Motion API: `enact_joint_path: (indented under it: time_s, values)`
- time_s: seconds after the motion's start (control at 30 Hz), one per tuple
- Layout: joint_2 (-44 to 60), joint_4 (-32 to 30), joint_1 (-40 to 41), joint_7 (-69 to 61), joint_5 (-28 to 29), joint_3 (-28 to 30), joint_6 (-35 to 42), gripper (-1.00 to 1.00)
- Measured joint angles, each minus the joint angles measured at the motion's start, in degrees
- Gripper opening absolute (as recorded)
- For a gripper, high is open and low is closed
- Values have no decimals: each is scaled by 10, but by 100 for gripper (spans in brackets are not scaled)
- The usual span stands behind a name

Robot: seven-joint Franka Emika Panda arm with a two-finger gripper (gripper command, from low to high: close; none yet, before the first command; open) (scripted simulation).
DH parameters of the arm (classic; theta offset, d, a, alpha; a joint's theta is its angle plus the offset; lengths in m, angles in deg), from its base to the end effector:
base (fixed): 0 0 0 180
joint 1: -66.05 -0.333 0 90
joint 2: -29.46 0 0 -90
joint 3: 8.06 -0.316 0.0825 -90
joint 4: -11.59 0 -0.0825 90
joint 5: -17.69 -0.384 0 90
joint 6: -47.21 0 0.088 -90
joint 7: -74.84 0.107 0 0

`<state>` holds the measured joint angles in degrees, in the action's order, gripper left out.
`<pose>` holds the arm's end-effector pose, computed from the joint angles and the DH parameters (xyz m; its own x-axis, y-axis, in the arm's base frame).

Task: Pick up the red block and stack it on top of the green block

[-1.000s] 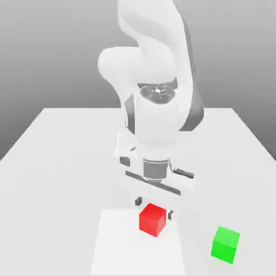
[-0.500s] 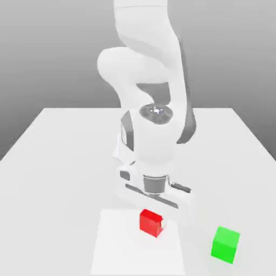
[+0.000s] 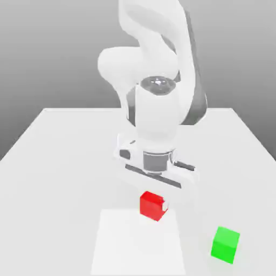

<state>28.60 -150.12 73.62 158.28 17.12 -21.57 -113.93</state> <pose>0.3682 0.0374 0.2078 0.2072 -0.9783 0.0008 -0.9783 -0.2072 -0.0046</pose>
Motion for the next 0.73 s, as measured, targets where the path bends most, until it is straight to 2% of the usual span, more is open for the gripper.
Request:
enact_joint_path:
  time_s: [0.17, 0.4, 0.6, 0.63, 0.73]
  values:
    - [16, 62, -23, 39, -13, -42, 48, -100]
    - [67, 178, -110, 165, 39, -70, 117, -100]
    - [159, 199, -143, 229, 112, -33, 50, -100]
    - [172, 200, -148, 236, 121, -27, 40, 100]
    - [172, 200, -148, 236, 121, -27, 40, 100]
